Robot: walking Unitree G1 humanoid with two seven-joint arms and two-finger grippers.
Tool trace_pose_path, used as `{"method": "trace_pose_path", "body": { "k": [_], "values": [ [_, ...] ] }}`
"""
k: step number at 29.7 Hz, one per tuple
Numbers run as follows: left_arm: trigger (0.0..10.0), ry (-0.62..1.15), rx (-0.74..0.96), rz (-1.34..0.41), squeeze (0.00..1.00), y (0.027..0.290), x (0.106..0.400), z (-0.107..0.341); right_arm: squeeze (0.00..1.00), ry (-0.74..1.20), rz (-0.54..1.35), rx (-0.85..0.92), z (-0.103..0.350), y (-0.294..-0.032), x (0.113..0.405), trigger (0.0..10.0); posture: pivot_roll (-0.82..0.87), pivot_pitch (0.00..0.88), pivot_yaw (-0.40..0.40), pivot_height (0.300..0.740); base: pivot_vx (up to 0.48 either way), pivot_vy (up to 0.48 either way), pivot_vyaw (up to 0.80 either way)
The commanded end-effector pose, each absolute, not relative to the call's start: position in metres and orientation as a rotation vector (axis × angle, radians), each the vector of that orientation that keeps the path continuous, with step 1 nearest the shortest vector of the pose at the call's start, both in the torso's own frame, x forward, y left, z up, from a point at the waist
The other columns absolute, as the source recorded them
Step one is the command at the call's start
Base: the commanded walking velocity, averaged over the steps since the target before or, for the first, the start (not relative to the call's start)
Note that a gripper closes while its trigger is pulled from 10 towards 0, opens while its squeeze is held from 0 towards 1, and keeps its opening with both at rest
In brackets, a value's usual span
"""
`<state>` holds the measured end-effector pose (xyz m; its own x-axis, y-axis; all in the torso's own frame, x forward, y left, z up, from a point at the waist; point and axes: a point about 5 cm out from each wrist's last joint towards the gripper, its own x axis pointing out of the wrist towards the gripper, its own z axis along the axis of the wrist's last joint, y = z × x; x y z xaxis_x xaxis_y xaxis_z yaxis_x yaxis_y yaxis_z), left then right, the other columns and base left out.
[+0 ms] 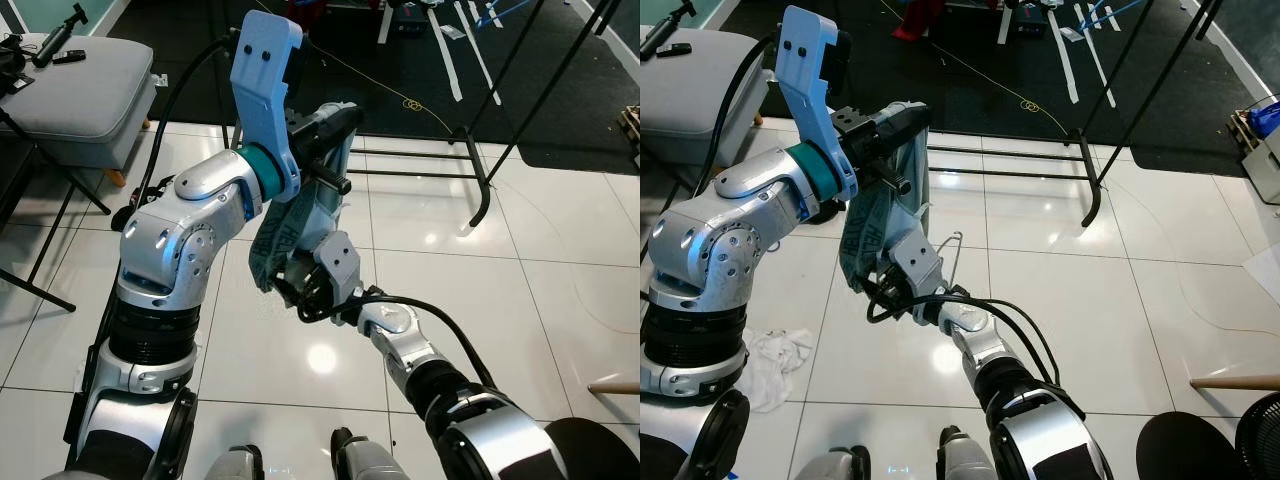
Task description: Hang hanger
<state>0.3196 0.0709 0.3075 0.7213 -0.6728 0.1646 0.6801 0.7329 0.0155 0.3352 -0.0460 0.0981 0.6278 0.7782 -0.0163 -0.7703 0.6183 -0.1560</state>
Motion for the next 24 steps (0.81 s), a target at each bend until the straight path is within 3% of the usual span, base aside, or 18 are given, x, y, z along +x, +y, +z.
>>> {"method": "trace_pose_path", "body": {
  "k": [1,3,4,7,8,15,21,24],
  "values": [
    [0.0,-0.179,-0.033,-0.771,0.0,0.067,0.316,0.313,0.0,-0.047,0.87,-0.156,0.098,-0.049,0.337,9.7,0.05,0.116,0.006,0.74,0.0,0.0,0.0],
    [0.0,-0.18,-0.032,-0.772,0.0,0.067,0.316,0.313,0.0,-0.051,0.871,-0.152,0.099,-0.049,0.338,9.5,0.05,0.116,0.005,0.74,0.0,0.0,0.0],
    [0.0,-0.18,-0.032,-0.771,0.0,0.067,0.316,0.313,0.0,-0.058,0.875,-0.145,0.101,-0.049,0.339,4.2,0.05,0.116,0.005,0.74,0.0,0.0,0.0],
    [0.0,-0.18,-0.031,-0.77,0.0,0.067,0.316,0.313,0.0,-0.063,0.878,-0.14,0.102,-0.048,0.339,4.2,0.05,0.116,0.005,0.74,0.0,0.0,0.0],
    [0.0,-0.18,-0.028,-0.762,0.0,0.068,0.316,0.312,0.0,-0.07,0.88,-0.134,0.103,-0.047,0.339,0.0,0.05,0.116,0.005,0.74,0.0,0.0,0.0],
    [0.0,-0.175,-0.025,-0.734,0.0,0.073,0.319,0.31,0.0,-0.084,0.88,-0.118,0.103,-0.048,0.338,0.0,0.05,0.109,-0.001,0.74,0.0,0.0,0.0],
    [0.0,-0.13,0.041,-0.556,0.0,0.098,0.336,0.293,0.0,-0.14,0.806,-0.026,0.096,-0.068,0.33,0.0,0.04,0.099,0.0,0.74,0.0,0.0,0.0],
    [0.0,-0.13,0.041,-0.556,0.0,0.098,0.336,0.293,0.0,-0.14,0.806,-0.026,0.096,-0.068,0.33,0.0,0.04,0.099,0.0,0.74,0.0,0.0,0.0]
  ]
}}
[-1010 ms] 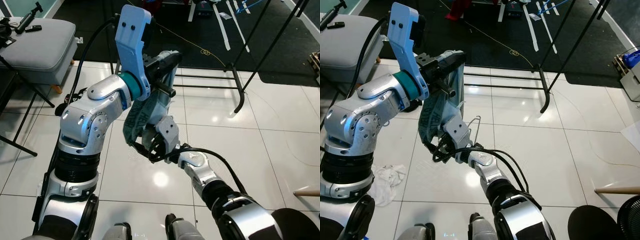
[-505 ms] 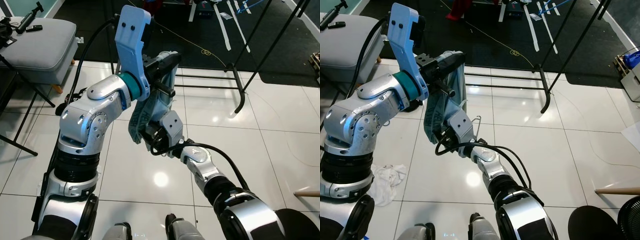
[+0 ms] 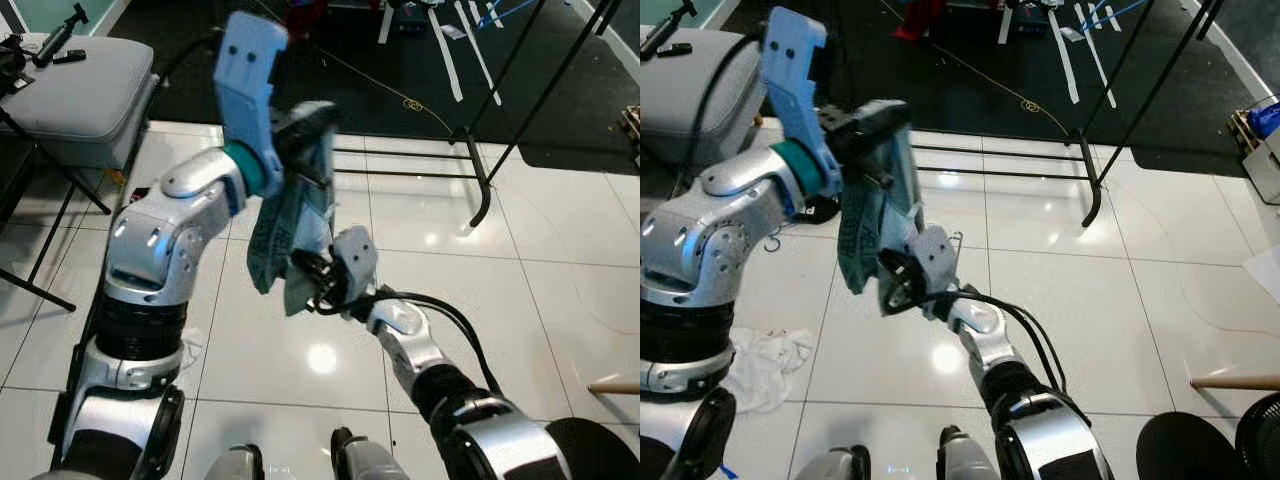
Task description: Hang hanger
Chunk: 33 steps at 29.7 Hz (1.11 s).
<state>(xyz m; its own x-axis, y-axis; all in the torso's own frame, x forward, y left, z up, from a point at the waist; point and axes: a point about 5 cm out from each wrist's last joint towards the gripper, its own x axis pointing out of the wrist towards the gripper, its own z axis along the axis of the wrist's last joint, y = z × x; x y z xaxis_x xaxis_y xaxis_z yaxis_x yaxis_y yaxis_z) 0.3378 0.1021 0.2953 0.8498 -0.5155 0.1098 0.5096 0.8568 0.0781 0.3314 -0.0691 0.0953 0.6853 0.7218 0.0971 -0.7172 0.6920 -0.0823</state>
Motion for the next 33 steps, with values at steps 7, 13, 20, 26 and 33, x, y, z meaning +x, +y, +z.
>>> {"method": "trace_pose_path", "body": {
  "k": [7,13,20,26,33],
  "values": [
    [0.0,-0.036,0.153,-0.343,0.0,0.128,0.352,0.268,0.0,-0.227,0.605,-0.001,0.096,-0.099,0.328,0.0,0.02,0.095,0.006,0.74,0.0,0.0,0.0],
    [0.0,0.034,0.257,-0.288,0.0,0.14,0.352,0.247,0.0,-0.346,0.273,-0.077,0.115,-0.147,0.336,0.0,0.03,0.097,0.004,0.74,0.0,0.0,0.0],
    [0.0,0.095,0.277,-0.425,0.0,0.126,0.341,0.229,0.0,-0.459,0.124,-0.26,0.154,-0.178,0.349,0.0,0.02,0.106,0.008,0.74,0.0,0.0,0.0],
    [0.0,0.035,0.275,-0.47,0.0,0.118,0.339,0.227,0.0,-0.366,0.246,-0.122,0.145,-0.163,0.354,0.0,0.01,0.111,-0.004,0.74,0.0,0.0,0.0],
    [0.0,-0.071,0.343,-0.686,0.0,0.109,0.325,0.218,0.0,-0.144,0.329,-0.01,0.1,-0.143,0.342,10.0,0.01,0.112,-0.004,0.74,0.0,0.0,0.0]
  ]
}}
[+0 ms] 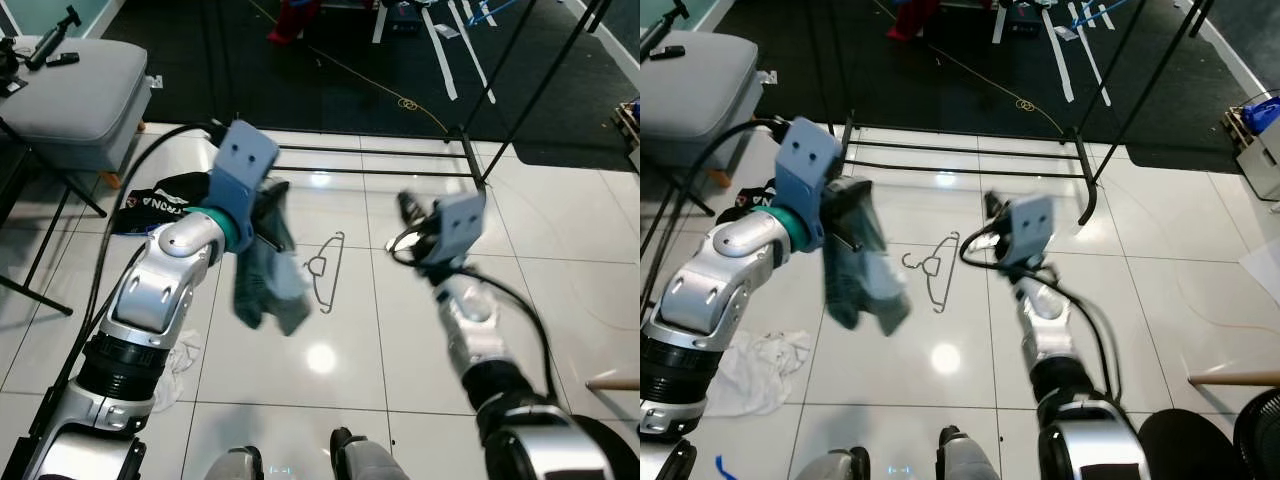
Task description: Hang hanger
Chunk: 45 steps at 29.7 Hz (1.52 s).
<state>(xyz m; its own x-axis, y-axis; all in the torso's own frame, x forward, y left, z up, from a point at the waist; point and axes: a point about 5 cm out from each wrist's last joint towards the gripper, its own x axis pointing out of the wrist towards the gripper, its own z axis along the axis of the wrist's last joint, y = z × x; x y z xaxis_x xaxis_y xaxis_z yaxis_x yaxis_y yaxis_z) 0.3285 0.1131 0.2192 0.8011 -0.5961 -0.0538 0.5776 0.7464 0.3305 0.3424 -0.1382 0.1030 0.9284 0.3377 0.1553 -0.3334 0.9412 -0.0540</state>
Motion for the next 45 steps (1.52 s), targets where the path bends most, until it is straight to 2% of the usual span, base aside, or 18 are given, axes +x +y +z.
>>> {"method": "trace_pose_path", "body": {
  "k": [1,2,3,4,5,6,12,14,15,16,17,20,21,23,26,31,40,45],
  "values": [
    [0.0,-0.071,0.343,-0.686,0.0,0.109,0.325,0.218,0.0,-0.144,0.329,-0.01,0.1,-0.143,0.342,10.0,0.01,0.112,-0.004,0.74,0.0,0.0,0.0],
    [0.0,-0.096,0.379,-0.793,0.0,0.106,0.316,0.214,0.0,-0.078,0.317,0.02,0.085,-0.141,0.335,10.0,0.01,0.113,0.002,0.74,0.0,0.0,0.0],
    [0.0,-0.096,0.379,-0.793,0.0,0.106,0.316,0.214,0.0,-0.078,0.317,0.02,0.085,-0.141,0.335,10.0,0.01,0.113,0.002,0.74,0.0,0.0,0.0],
    [0.0,-0.107,0.453,-0.905,0.0,0.108,0.308,0.208,0.0,-0.053,0.26,0.022,0.077,-0.146,0.331,10.0,0.01,0.113,0.015,0.74,0.0,0.0,0.0],
    [0.0,-0.107,0.453,-0.905,0.0,0.108,0.308,0.208,0.0,-0.053,0.26,0.022,0.077,-0.146,0.331,10.0,0.01,0.113,0.015,0.74,0.0,0.0,0.0],
    [0.0,-0.101,0.507,-0.99,0.0,0.11,0.303,0.205,0.0,-0.051,0.205,0.016,0.074,-0.154,0.328,10.0,0.01,0.113,0.018,0.74,0.0,0.0,0.0],
    [0.0,-0.098,0.557,-1.06,0.0,0.113,0.3,0.203,0.0,-0.058,0.156,0.004,0.073,-0.161,0.327,10.0,0.01,0.114,0.028,0.74,0.0,0.0,0.0],
    [0.0,-0.109,0.589,-1.134,0.0,0.114,0.297,0.203,0.0,-0.07,0.112,-0.008,0.074,-0.168,0.325,10.0,0.01,0.113,0.03,0.74,0.0,0.0,0.0],
    [0.0,-0.126,0.623,-1.246,0.0,0.113,0.289,0.202,0.0,-0.104,0.05,-0.036,0.078,-0.178,0.324,10.0,0.01,0.112,0.032,0.74,0.0,0.0,0.0],
    [0.0,-0.126,0.623,-1.246,0.0,0.113,0.289,0.202,0.0,-0.104,0.05,-0.036,0.078,-0.178,0.324,10.0,0.01,0.112,0.032,0.74,0.0,0.0,0.0],
    [0.0,-0.151,0.665,-1.346,0.0,0.113,0.283,0.2,0.0,-0.133,-0.007,-0.065,0.082,-0.188,0.322,10.0,0.01,0.112,0.032,0.74,0.0,0.0,0.0],
    [0.0,-0.172,0.716,-1.418,0.0,0.113,0.278,0.197,0.0,-0.149,-0.058,-0.096,0.084,-0.197,0.32,10.0,0.01,0.111,0.034,0.74,0.0,0.0,0.0],
    [0.0,-0.175,0.784,-1.459,0.0,0.115,0.276,0.194,0.0,-0.152,-0.085,-0.121,0.085,-0.203,0.32,10.0,0.01,0.11,0.036,0.74,0.0,0.0,0.0],
    [0.0,-0.175,0.784,-1.459,0.0,0.115,0.276,0.194,0.0,-0.152,-0.085,-0.121,0.085,-0.203,0.32,10.0,0.01,0.11,0.036,0.74,0.0,0.0,0.0],
    [0.0,-0.162,0.903,-1.496,0.0,0.121,0.277,0.186,0.0,-0.144,-0.103,-0.144,0.086,-0.208,0.319,10.0,0.01,0.109,0.039,0.74,0.0,0.0,0.0],
    [0.0,-0.146,0.977,-1.517,0.0,0.126,0.278,0.18,0.0,-0.143,-0.106,-0.152,0.086,-0.209,0.319,10.0,0.01,0.109,0.04,0.74,0.0,0.0,0.0],
    [0.0,-0.16,0.987,-1.519,0.0,0.129,0.281,0.179,0.0,-0.15,-0.107,-0.161,0.086,-0.204,0.319,10.0,0.01,0.11,0.038,0.74,0.0,0.0,0.0],
    [0.0,-0.106,0.948,-1.393,0.0,0.132,0.292,0.177,0.0,-0.152,-0.107,-0.152,0.087,-0.201,0.32,10.0,0.01,0.111,0.04,0.74,0.0,0.0,0.0]
  ]
}}
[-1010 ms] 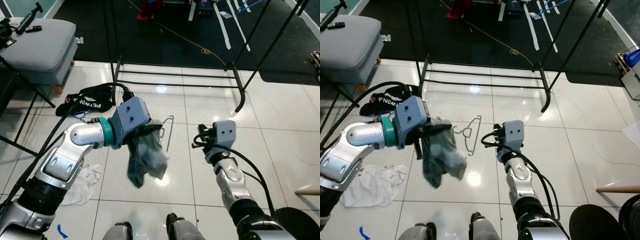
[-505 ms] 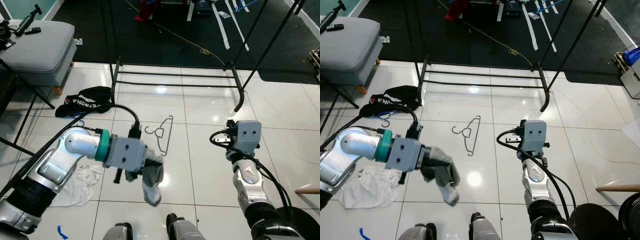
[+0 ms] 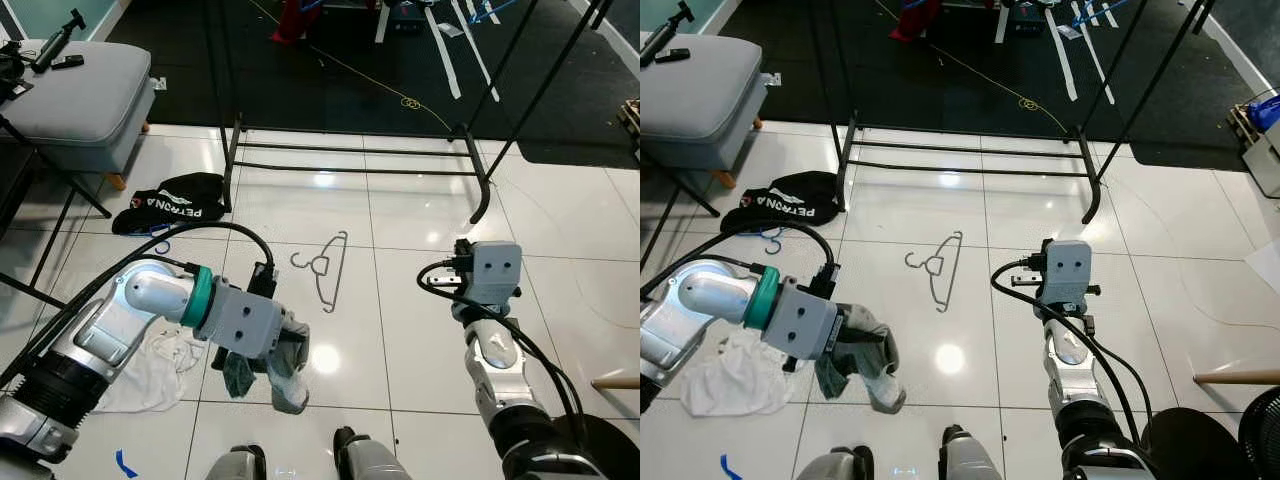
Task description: Hang hanger
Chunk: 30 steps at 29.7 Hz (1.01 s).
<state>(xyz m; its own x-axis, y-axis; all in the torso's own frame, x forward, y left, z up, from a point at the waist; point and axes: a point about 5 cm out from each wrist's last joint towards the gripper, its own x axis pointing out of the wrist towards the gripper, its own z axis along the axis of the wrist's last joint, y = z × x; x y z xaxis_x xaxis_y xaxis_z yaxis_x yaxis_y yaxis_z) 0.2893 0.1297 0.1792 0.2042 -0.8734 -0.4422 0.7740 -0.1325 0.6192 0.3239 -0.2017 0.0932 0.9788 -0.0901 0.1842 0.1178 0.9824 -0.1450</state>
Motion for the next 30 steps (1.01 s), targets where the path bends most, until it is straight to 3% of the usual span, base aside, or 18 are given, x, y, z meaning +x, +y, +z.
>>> {"method": "trace_pose_path", "body": {
  "k": [1,2,3,4,5,7,12,19,20,23,24,30],
  "values": [
    [0.0,-0.106,0.948,-1.393,0.0,0.132,0.292,0.177,0.0,-0.152,-0.107,-0.152,0.087,-0.201,0.32,10.0,0.01,0.111,0.04,0.74,0.0,0.0,0.0],
    [0.0,-0.009,0.921,-1.263,0.0,0.135,0.303,0.175,0.0,-0.135,-0.076,-0.113,0.084,-0.196,0.321,10.0,0.01,0.11,0.041,0.74,0.0,0.0,0.0],
    [0.0,0.049,0.611,-0.981,0.0,0.138,0.327,0.184,0.0,-0.122,-0.005,-0.071,0.081,-0.184,0.321,10.0,0.02,0.111,0.041,0.74,0.0,0.0,0.0],
    [0.0,0.049,0.611,-0.981,0.0,0.138,0.327,0.184,0.0,-0.122,-0.005,-0.071,0.081,-0.184,0.321,10.0,0.02,0.111,0.041,0.74,0.0,0.0,0.0],
    [0.0,0.118,0.385,-0.816,0.0,0.14,0.34,0.184,0.0,-0.115,0.046,-0.043,0.079,-0.175,0.321,10.0,0.02,0.111,0.041,0.74,0.0,0.0,0.0],
    [0.0,0.187,0.194,-0.69,0.0,0.141,0.348,0.18,0.0,-0.117,0.116,-0.024,0.077,-0.16,0.319,10.0,0.01,0.111,0.038,0.74,0.0,0.0,0.0],
    [0.0,0.13,0.085,-0.561,0.0,0.136,0.35,0.185,0.0,-0.149,0.219,-0.027,0.078,-0.135,0.314,10.0,0.01,0.11,0.036,0.74,0.0,0.0,0.0],
    [0.0,0.114,0.057,-0.5,0.0,0.128,0.35,0.196,0.0,-0.176,0.352,-0.016,0.079,-0.112,0.31,10.0,0.02,0.1,0.036,0.74,0.0,0.0,0.0],
    [0.0,0.151,0.04,-0.465,0.0,0.123,0.35,0.204,0.13,-0.18,0.468,0.029,0.08,-0.1,0.307,10.0,0.02,0.095,0.035,0.74,0.0,0.0,0.0],
    [0.0,0.151,0.04,-0.465,0.0,0.123,0.35,0.204,0.13,-0.18,0.468,0.029,0.08,-0.1,0.307,10.0,0.02,0.095,0.035,0.74,0.0,0.0,0.0],
    [0.0,0.169,0.038,-0.451,0.0,0.12,0.35,0.208,1.0,-0.171,0.538,0.035,0.079,-0.091,0.305,10.0,0.02,0.092,0.034,0.74,0.0,0.0,0.0],
    [0.0,0.132,0.029,-0.408,0.0,0.106,0.35,0.225,1.0,-0.102,0.708,0.01,0.076,-0.064,0.307,10.0,0.03,0.085,0.028,0.74,0.0,0.0,0.0]
  ]
}}
